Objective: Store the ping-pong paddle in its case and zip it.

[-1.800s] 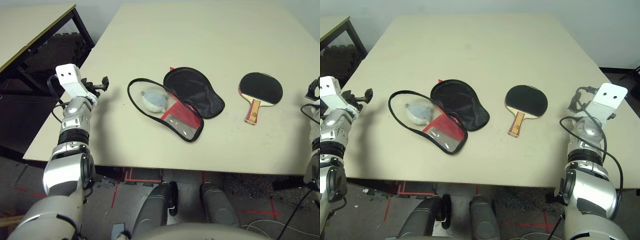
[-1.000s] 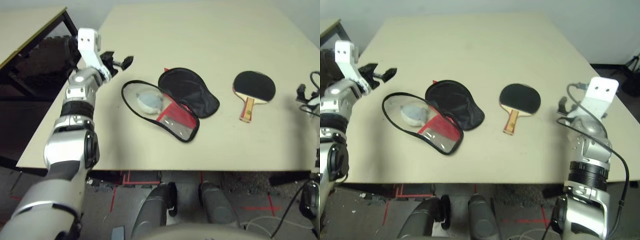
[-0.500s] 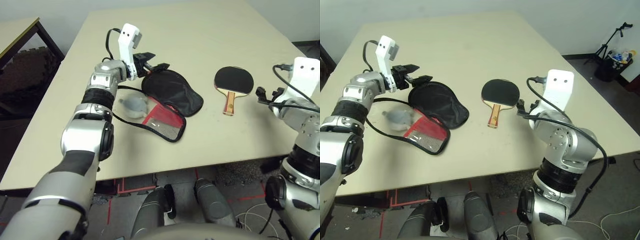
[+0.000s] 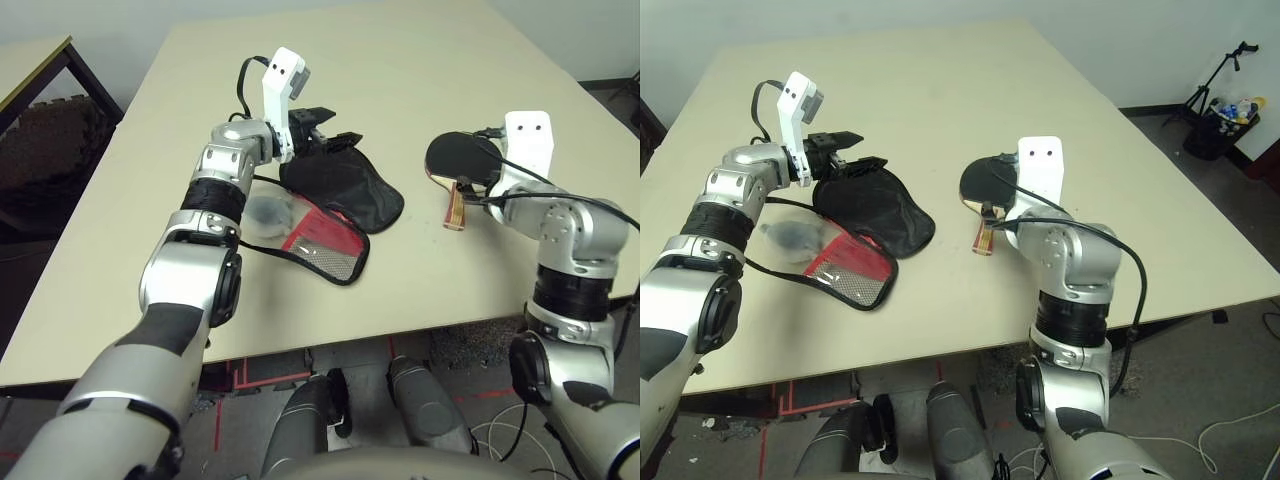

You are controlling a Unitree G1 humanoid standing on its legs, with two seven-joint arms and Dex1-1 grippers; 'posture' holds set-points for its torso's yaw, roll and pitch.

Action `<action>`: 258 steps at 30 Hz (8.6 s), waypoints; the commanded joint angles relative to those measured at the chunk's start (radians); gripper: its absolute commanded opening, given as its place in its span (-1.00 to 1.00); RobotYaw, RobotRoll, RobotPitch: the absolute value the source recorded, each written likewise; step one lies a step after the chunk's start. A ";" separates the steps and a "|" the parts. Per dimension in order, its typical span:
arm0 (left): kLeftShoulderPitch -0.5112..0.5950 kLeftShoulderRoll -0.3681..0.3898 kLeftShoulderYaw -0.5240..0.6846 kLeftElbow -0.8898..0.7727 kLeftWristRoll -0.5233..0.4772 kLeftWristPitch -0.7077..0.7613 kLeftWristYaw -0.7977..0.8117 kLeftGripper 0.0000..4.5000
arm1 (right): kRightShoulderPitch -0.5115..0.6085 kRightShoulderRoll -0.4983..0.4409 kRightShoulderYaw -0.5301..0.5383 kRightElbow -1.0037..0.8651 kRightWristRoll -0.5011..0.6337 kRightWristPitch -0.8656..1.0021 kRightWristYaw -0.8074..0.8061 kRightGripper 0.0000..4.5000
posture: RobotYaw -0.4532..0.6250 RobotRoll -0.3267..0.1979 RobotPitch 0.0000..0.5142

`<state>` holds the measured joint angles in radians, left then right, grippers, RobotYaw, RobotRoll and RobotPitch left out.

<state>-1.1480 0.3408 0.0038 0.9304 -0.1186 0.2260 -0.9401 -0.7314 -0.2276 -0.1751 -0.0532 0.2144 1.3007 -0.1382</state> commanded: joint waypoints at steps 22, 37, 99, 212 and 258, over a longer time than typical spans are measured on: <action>0.082 -0.003 -0.002 -0.145 -0.017 0.091 0.021 1.00 | -0.035 0.032 0.099 0.267 -0.170 -0.142 0.023 -0.10 | -0.66 0.25 -0.38; 0.019 0.037 0.046 -0.145 -0.044 0.099 0.072 1.00 | -0.095 -0.073 0.167 0.239 -0.192 -0.197 0.154 -0.17 | -0.64 0.25 -0.41; 0.113 0.309 0.103 -0.346 -0.081 0.245 0.137 1.00 | -0.178 -0.090 0.485 0.323 -0.263 -0.451 0.636 -0.17 | -0.35 0.25 -0.43; 0.152 0.164 0.003 -0.462 -0.184 0.597 0.005 1.00 | -0.203 -0.209 -0.187 0.382 0.157 0.299 0.579 0.99 | -0.28 0.25 -0.29; 0.142 0.154 0.008 -0.483 -0.214 0.605 0.047 1.00 | -0.185 0.117 -0.442 0.336 0.193 0.314 0.243 -0.40 | -0.27 0.25 -0.21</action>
<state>-1.0158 0.4882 0.0035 0.4502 -0.3282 0.8327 -0.8963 -0.9191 -0.1206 -0.6058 0.2881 0.4214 1.5926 0.1278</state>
